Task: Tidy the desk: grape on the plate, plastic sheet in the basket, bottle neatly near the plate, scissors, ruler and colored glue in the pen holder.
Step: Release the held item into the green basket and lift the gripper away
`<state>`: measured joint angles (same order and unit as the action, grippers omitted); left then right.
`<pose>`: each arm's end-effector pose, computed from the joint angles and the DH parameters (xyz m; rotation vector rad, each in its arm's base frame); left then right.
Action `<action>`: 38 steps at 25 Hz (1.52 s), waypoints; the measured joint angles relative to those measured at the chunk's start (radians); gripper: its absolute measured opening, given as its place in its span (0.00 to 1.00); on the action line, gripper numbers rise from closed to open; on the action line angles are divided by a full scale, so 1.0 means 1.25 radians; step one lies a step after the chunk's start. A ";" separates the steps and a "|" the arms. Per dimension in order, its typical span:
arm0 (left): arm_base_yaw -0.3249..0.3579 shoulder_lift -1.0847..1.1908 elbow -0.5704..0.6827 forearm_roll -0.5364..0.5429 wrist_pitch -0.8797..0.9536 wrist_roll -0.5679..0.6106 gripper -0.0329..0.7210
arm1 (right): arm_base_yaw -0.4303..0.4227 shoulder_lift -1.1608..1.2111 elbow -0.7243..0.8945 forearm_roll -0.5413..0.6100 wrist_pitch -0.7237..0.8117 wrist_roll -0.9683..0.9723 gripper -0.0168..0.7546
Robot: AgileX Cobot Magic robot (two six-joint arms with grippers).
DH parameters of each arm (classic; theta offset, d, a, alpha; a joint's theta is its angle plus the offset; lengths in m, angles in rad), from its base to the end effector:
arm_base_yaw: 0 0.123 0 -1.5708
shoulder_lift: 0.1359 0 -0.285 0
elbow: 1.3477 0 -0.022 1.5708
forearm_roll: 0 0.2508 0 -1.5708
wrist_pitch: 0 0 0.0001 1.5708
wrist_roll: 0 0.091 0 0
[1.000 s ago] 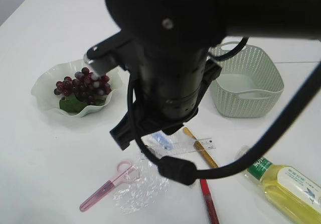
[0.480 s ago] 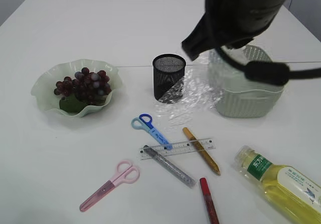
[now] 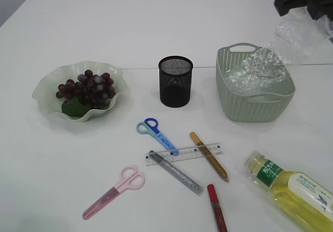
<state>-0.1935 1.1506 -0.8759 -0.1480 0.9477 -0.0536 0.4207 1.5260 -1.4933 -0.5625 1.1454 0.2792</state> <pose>0.2030 -0.0509 0.2897 0.1086 2.7129 -0.2620 0.3069 0.0888 0.3744 -0.3094 2.4515 -0.4706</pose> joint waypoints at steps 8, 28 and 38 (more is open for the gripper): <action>0.000 0.000 0.000 0.000 0.000 0.000 0.71 | -0.056 0.069 -0.001 0.015 -0.101 -0.032 0.00; 0.000 0.000 0.000 0.000 -0.001 0.000 0.71 | -0.113 0.445 -0.102 -0.040 -0.317 0.078 0.00; 0.000 0.001 0.000 -0.001 -0.042 0.000 0.71 | -0.116 0.491 -0.144 -0.002 -0.313 0.095 0.41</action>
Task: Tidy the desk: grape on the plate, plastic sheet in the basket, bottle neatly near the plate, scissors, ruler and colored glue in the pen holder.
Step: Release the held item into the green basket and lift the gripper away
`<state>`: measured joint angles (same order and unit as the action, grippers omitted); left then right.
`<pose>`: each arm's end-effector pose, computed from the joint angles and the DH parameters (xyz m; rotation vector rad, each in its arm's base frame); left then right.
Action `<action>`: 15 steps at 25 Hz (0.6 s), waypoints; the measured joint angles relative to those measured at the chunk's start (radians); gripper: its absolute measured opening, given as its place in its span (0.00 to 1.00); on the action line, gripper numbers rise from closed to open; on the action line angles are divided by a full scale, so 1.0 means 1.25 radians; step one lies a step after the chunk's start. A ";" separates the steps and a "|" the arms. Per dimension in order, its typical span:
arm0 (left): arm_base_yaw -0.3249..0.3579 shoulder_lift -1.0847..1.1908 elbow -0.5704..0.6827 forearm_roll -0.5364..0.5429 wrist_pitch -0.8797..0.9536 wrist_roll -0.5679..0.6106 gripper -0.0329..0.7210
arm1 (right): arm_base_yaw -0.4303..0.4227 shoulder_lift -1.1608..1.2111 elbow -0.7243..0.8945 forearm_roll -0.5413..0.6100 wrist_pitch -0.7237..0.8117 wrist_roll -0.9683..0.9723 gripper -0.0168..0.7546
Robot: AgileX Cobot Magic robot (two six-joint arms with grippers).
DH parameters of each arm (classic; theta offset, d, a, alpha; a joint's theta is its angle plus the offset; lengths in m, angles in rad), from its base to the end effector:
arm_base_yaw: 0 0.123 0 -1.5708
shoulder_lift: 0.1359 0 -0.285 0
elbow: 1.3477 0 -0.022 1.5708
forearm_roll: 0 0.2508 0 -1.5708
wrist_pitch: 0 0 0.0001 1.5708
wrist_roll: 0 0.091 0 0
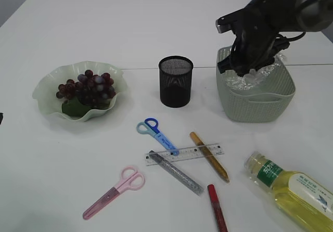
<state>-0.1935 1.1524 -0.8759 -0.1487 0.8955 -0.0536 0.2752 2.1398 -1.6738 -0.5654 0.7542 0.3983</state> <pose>0.2076 -0.0514 0.2914 0.1007 2.6627 -0.2655 0.4594 0.0950 0.1943 -0.2664 2.5435 -0.4002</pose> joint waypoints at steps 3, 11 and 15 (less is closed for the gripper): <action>0.000 0.012 0.000 0.000 0.000 0.000 0.71 | 0.000 0.001 0.000 0.013 0.000 0.002 0.61; 0.000 0.040 0.000 0.000 -0.017 0.000 0.71 | 0.000 -0.061 0.000 0.072 0.022 -0.021 0.70; 0.000 0.049 0.000 0.000 -0.024 0.000 0.71 | 0.000 -0.105 -0.001 0.133 0.047 -0.091 0.74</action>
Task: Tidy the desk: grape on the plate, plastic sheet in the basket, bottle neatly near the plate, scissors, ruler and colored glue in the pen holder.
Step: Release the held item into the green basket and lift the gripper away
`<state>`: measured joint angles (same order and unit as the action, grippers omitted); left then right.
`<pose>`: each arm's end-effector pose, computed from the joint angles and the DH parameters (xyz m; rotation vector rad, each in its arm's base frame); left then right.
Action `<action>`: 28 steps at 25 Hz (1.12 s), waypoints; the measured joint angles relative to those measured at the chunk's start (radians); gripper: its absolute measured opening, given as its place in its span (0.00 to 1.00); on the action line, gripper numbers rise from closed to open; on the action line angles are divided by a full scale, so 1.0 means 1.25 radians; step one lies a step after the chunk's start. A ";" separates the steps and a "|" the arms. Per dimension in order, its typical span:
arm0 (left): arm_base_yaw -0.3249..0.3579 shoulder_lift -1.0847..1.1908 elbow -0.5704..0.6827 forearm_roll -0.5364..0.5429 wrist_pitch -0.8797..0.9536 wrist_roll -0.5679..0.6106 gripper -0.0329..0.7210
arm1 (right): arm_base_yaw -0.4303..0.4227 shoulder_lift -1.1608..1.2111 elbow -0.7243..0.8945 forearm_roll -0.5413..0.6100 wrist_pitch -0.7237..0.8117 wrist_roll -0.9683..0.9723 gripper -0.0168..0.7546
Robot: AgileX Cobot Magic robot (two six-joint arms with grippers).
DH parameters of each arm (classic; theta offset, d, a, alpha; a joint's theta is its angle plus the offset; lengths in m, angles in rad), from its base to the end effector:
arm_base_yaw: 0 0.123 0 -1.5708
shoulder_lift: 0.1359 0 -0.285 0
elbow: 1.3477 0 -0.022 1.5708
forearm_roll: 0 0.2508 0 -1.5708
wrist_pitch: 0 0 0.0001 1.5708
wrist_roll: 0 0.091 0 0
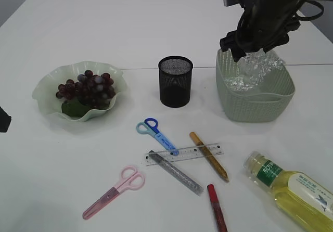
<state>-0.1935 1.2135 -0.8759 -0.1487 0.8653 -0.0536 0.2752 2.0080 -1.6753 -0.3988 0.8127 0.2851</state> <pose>0.2198 -0.0535 0.2792 0.0938 2.6940 -0.2584 0.4391 0.0973 0.2485 -0.2420 2.5348 -0.2624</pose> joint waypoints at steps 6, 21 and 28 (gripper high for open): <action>0.000 0.003 0.000 0.000 -0.001 0.000 0.71 | 0.000 0.001 0.000 0.074 0.022 -0.049 0.84; 0.000 0.003 0.000 -0.003 0.024 0.000 0.71 | -0.001 -0.132 0.003 0.179 0.233 -0.121 0.78; 0.000 0.003 0.000 -0.003 0.027 0.000 0.71 | -0.001 -0.242 0.157 0.198 0.259 -0.147 0.78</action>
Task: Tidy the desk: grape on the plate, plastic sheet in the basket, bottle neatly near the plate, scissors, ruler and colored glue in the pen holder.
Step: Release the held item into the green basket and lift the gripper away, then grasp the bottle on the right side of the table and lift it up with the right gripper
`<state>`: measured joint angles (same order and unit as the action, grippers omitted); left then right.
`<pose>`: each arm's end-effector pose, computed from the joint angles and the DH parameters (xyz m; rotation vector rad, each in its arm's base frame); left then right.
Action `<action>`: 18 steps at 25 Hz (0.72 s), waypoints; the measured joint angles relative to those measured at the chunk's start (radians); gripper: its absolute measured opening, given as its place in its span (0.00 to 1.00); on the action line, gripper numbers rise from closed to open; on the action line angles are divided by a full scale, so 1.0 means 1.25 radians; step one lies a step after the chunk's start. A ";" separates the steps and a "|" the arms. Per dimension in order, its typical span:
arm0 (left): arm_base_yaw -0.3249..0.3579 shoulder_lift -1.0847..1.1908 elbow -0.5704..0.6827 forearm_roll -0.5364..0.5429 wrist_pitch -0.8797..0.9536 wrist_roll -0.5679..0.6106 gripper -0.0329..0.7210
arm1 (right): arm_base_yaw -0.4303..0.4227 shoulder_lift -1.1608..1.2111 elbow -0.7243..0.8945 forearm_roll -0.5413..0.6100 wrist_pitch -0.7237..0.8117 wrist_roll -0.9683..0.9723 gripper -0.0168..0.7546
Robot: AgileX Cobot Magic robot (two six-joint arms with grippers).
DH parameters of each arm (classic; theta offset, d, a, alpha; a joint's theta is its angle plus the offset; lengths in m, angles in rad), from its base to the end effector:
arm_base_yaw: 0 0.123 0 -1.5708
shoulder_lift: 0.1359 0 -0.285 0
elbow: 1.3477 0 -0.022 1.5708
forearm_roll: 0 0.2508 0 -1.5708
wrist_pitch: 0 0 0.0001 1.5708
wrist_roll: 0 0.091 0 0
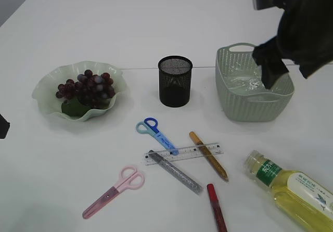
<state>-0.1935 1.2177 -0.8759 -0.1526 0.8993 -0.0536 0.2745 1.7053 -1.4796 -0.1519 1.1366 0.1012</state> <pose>0.2175 -0.0537 0.2770 0.0958 2.7322 -0.2608 0.3442 0.0840 0.2987 -0.3052 2.8051 -0.1261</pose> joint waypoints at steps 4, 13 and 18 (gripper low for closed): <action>0.000 0.000 0.000 0.000 0.001 0.000 0.71 | 0.000 -0.103 0.150 -0.003 -0.014 -0.002 0.78; 0.000 0.000 0.000 0.000 0.001 0.000 0.71 | 0.000 -0.312 0.350 -0.003 0.011 -0.050 0.78; 0.000 0.000 0.000 0.000 0.001 0.000 0.70 | 0.000 -0.361 0.462 0.028 0.015 -0.150 0.78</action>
<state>-0.1935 1.2177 -0.8759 -0.1526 0.9010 -0.0536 0.2745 1.2543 -0.9015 -0.1170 1.1554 -0.0863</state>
